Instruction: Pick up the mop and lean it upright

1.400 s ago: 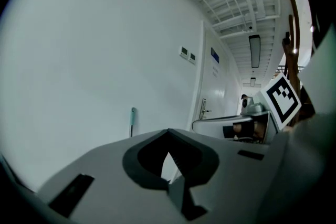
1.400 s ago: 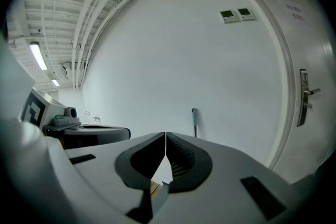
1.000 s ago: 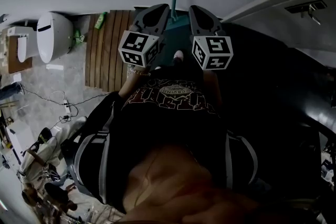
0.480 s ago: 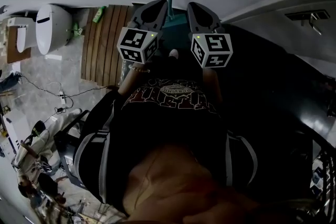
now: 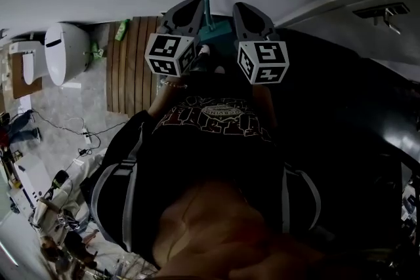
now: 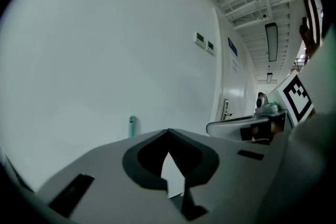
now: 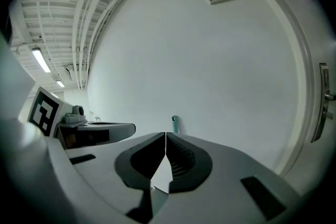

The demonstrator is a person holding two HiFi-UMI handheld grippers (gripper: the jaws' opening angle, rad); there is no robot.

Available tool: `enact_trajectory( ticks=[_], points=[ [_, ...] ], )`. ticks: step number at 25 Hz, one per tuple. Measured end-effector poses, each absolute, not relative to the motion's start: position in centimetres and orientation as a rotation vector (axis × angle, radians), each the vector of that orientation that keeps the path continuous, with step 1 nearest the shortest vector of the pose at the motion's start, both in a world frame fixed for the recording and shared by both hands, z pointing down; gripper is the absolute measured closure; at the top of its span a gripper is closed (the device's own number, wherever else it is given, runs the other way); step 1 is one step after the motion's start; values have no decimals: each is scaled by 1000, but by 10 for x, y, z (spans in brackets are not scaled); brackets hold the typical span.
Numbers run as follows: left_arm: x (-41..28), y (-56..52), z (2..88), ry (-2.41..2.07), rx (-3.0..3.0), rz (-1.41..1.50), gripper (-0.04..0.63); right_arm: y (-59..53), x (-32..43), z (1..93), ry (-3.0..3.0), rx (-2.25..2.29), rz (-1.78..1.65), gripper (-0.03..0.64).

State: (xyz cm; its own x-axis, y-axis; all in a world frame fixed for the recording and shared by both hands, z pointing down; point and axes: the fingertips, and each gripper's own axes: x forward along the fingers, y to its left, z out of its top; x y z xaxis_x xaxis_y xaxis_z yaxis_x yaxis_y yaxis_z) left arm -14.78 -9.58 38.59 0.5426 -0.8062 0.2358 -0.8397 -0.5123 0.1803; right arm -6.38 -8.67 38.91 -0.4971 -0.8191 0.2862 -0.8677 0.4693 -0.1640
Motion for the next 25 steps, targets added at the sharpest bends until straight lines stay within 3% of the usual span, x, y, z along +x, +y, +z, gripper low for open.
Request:
enact_trajectory(
  ticks=[25],
  points=[
    [-178, -253, 447, -1212, 2532, 304, 554, -208, -87, 410, -2381, 1696, 484, 597]
  ],
)
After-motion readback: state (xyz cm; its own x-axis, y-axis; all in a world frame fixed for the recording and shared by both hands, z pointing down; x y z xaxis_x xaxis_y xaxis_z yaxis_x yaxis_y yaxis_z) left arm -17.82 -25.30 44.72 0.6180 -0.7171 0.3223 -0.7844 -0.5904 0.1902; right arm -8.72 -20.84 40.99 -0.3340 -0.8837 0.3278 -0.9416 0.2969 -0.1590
